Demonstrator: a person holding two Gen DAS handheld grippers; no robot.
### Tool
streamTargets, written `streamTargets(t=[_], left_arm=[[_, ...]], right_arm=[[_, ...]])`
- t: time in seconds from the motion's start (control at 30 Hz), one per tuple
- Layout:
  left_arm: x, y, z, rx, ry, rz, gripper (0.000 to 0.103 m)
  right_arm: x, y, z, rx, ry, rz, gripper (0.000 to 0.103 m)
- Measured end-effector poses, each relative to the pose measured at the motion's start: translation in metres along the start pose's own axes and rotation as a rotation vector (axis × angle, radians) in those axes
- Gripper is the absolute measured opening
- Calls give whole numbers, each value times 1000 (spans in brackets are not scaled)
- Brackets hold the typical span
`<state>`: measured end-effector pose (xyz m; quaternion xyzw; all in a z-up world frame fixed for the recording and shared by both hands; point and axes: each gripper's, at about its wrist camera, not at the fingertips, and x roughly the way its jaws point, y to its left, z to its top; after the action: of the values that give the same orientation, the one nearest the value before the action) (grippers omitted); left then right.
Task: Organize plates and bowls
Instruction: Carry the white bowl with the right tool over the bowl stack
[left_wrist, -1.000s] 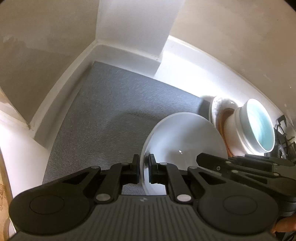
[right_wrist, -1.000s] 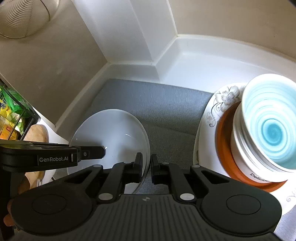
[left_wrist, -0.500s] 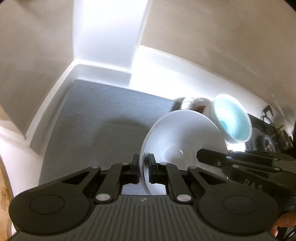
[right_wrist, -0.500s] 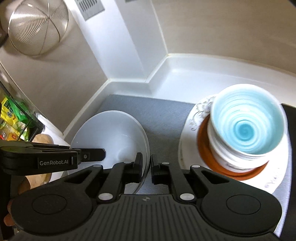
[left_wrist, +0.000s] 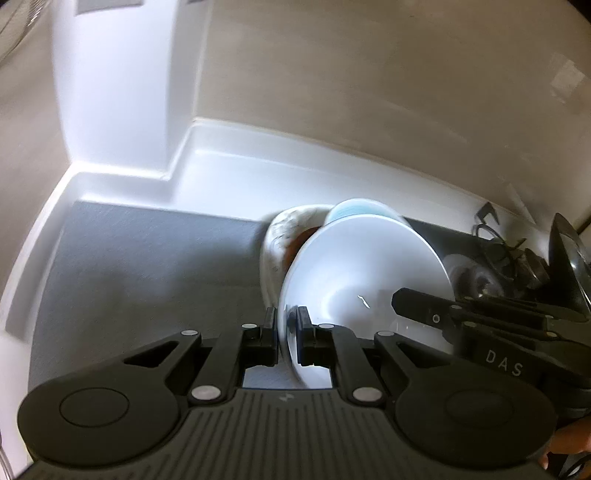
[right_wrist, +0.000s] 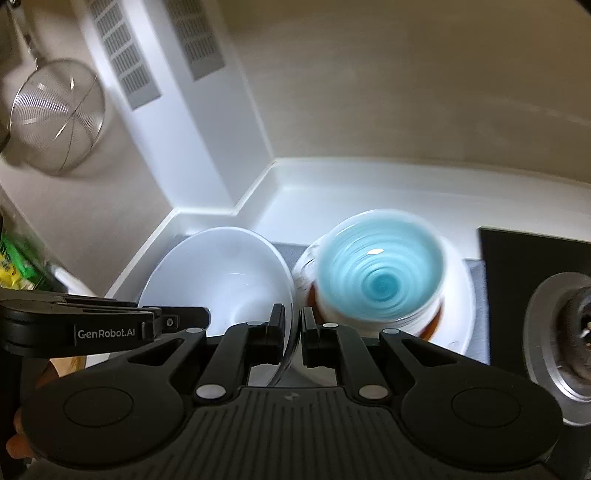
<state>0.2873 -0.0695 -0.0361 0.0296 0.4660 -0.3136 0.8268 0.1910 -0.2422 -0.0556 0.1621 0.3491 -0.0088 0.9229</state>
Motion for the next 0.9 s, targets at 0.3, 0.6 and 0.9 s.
streamTargets(t=[0.3,0.6,0.9], left_arm=[[20,-33,26,21,-8,-20,10],[43,-45,51,35,10,-31,10],[70,-50,69,33,35,-37,10]], right_arm=[[-11,-33,17,34,-58,-40,10],[-2,-58,33,50,-67,-82,10],[14,-71,43,59,-68,-132,10]])
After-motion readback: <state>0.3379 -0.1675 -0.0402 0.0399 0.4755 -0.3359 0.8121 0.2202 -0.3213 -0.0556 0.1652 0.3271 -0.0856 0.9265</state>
